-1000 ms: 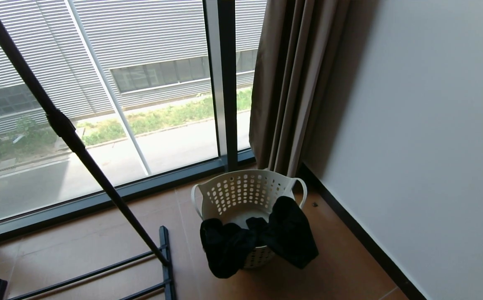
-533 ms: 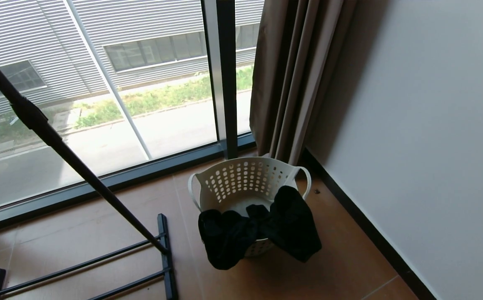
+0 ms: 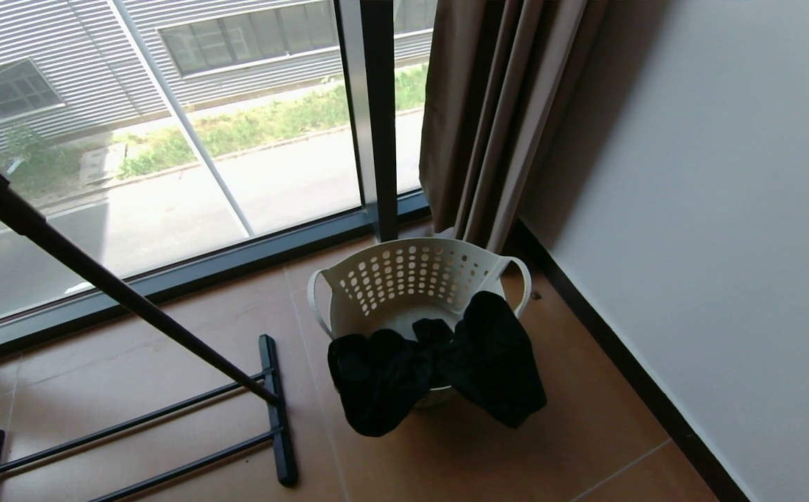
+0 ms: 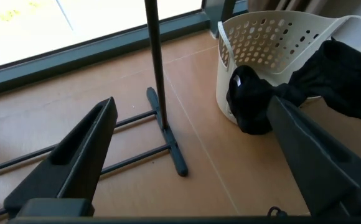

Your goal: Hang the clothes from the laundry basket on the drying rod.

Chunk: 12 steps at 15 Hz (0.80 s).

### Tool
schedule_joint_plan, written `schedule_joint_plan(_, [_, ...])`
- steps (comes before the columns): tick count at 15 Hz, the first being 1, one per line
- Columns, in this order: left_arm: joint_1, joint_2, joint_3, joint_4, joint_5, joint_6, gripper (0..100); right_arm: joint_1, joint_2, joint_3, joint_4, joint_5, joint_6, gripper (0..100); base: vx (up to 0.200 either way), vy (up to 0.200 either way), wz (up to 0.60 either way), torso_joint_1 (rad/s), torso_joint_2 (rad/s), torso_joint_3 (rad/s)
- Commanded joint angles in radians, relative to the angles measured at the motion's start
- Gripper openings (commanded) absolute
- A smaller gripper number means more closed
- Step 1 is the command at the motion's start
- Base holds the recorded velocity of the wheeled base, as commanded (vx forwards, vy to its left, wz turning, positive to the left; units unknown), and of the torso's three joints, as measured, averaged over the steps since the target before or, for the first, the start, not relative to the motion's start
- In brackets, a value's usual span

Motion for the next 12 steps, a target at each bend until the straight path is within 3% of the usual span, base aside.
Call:
schedule_joint_plan(1, [0.000, 0.000, 0.000, 0.000, 0.000, 0.001, 100, 0.000, -0.001, 0.000, 0.000, 0.000, 0.001, 100, 0.000, 0.000, 0.00, 0.002, 0.01, -0.193])
schedule_joint_plan(10, [0.001, 0.000, 0.000, -0.001, 0.002, -0.001, 100, 0.000, -0.001, -0.001, 0.008, 0.008, -0.026, 100, 0.000, 0.000, 0.00, 0.003, 0.00, -0.197])
schedule_joint_plan(12, [0.001, -0.002, 0.000, 0.000, 0.002, -0.001, 100, 0.041, 0.121, -0.014, 0.001, 0.048, -0.033, 100, 0.000, 0.000, 0.00, 0.000, 0.00, -0.095])
